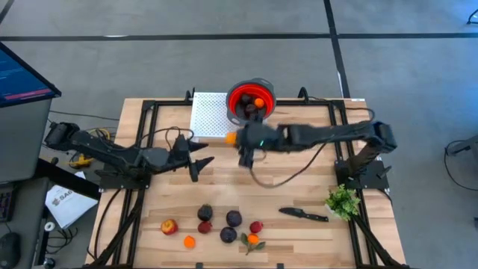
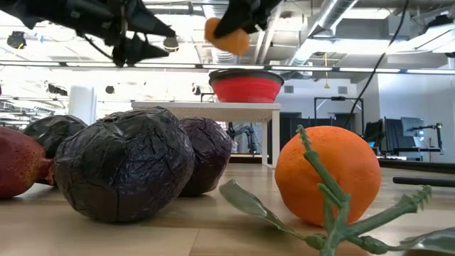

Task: Pick & Place Fruit
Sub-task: Put the potato into the red strainer on the shelf

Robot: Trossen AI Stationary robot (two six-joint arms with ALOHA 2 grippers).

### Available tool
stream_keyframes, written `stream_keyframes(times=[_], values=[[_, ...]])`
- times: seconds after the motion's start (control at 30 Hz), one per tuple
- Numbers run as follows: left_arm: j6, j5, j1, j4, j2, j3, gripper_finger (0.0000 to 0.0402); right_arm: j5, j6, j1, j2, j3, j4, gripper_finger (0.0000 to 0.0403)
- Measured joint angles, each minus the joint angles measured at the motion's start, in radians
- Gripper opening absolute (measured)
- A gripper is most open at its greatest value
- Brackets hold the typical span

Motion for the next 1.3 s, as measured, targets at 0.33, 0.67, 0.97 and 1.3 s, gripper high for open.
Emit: stream_keyframes(times=[0.33, 0.67, 0.97, 1.3], values=[[0.283, 0.0, 0.162, 0.173, 0.0, 0.0, 0.029, -0.1, 0.111, -0.305, -0.045, 0.0, 0.013, 0.0205], [0.28, 0.079, 0.264, 0.179, 0.0, 0.0, 0.029, -0.221, 0.281, -0.397, 0.065, 0.0, 0.088, 0.0213], [0.273, 0.088, 0.264, 0.179, 0.0, 0.0, 0.029, -0.215, 0.346, -0.397, 0.079, 0.0, 0.106, 0.0217], [0.254, 0.088, 0.264, 0.18, 0.0, 0.0, 0.029, -0.218, 0.373, -0.396, 0.079, 0.0, 0.11, 0.0237]])
